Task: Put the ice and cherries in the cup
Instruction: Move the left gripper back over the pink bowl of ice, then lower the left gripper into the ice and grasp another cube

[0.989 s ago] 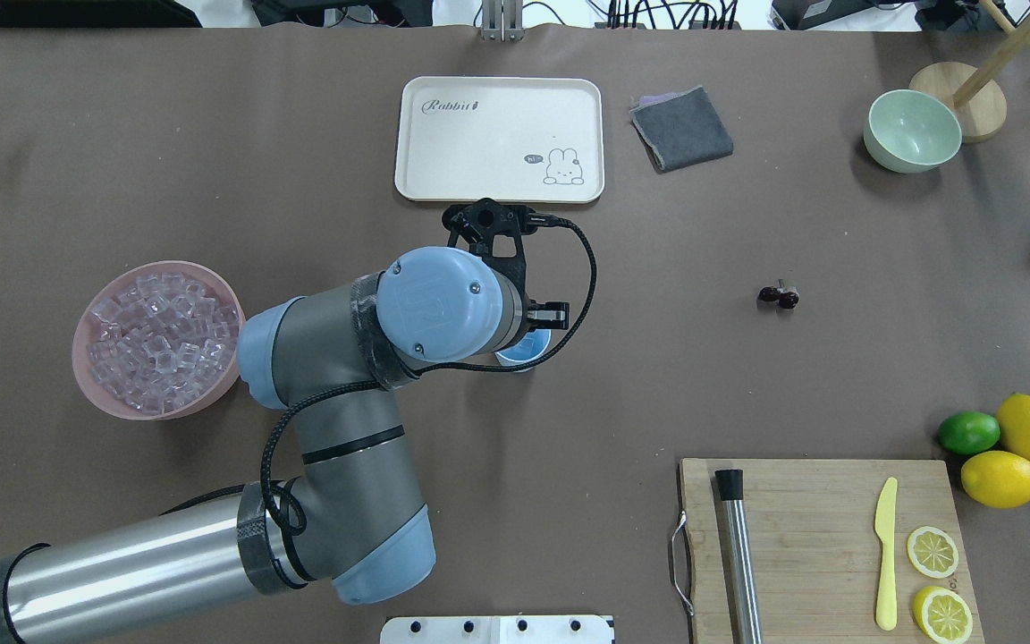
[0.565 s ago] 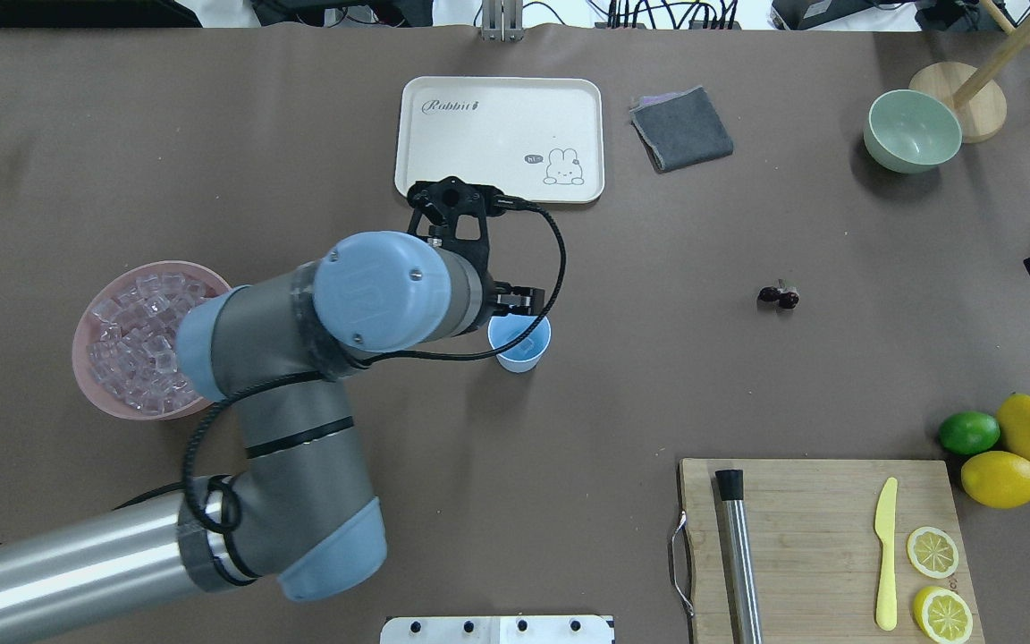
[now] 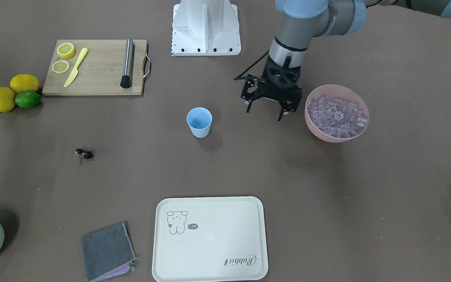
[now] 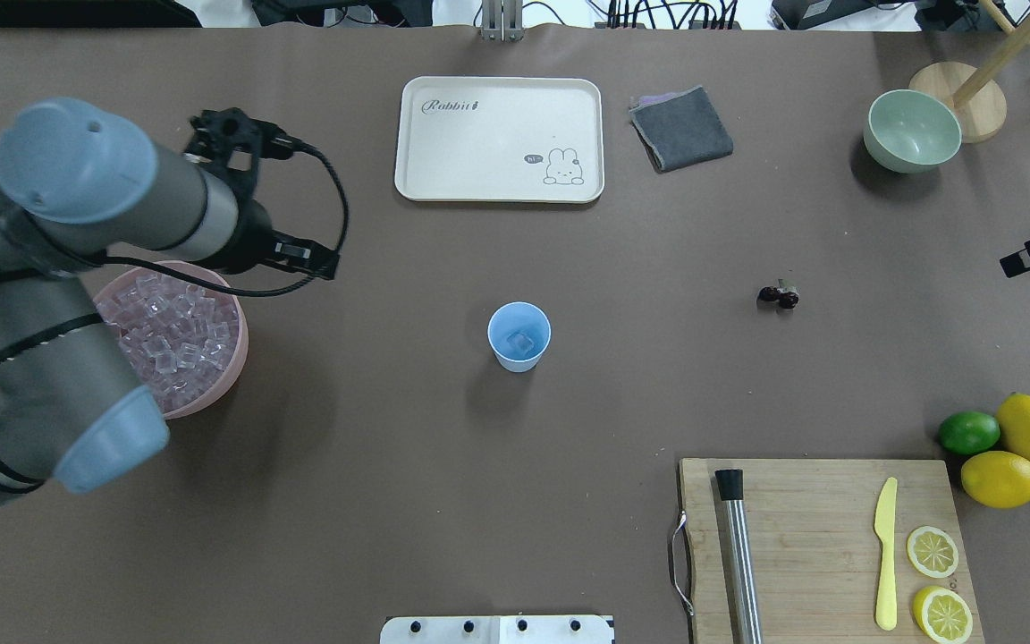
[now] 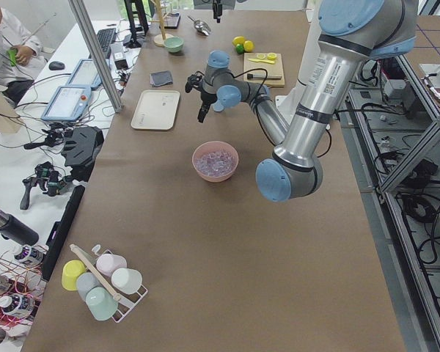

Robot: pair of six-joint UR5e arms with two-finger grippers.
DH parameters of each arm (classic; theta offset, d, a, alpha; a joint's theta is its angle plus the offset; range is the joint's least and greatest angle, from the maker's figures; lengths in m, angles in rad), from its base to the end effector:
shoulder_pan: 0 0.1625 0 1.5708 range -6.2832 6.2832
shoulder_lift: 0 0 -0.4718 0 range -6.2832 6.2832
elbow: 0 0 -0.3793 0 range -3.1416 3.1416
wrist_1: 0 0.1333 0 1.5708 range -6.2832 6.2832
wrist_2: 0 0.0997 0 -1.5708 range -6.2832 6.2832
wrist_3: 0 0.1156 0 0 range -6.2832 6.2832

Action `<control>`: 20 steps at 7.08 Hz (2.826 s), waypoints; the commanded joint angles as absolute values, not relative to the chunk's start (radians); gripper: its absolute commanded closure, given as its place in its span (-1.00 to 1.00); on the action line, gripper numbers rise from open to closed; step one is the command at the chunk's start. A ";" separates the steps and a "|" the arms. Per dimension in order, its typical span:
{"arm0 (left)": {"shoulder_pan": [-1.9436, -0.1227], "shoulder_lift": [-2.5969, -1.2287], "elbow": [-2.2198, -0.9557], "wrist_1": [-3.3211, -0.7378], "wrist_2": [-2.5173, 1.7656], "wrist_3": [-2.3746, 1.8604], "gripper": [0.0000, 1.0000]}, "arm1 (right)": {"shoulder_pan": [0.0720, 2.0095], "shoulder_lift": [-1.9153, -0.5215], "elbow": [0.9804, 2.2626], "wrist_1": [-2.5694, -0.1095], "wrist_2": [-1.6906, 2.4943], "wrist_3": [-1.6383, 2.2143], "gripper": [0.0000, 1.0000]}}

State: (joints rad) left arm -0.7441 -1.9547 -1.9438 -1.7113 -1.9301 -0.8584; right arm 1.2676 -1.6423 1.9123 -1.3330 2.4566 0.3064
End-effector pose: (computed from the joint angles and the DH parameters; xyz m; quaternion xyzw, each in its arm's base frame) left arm 0.3781 -0.4740 0.3291 0.1639 0.4257 0.0635 0.8876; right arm -0.0939 -0.4469 0.5474 0.0920 -0.4638 -0.1062 0.8747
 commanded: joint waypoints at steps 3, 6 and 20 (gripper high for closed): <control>-0.839 -1.674 -2.078 -1.713 -1.990 -0.859 -0.94 | 1.266 -1.706 1.960 -1.333 2.464 0.307 -0.99; -0.713 -1.625 -2.086 -1.710 -1.844 -0.989 -0.93 | 1.259 -1.709 1.971 -1.333 2.467 0.307 -0.99; -0.634 -1.661 -1.971 -1.726 -1.836 -0.986 0.04 | 1.258 -1.717 1.996 -1.333 2.471 0.308 -0.99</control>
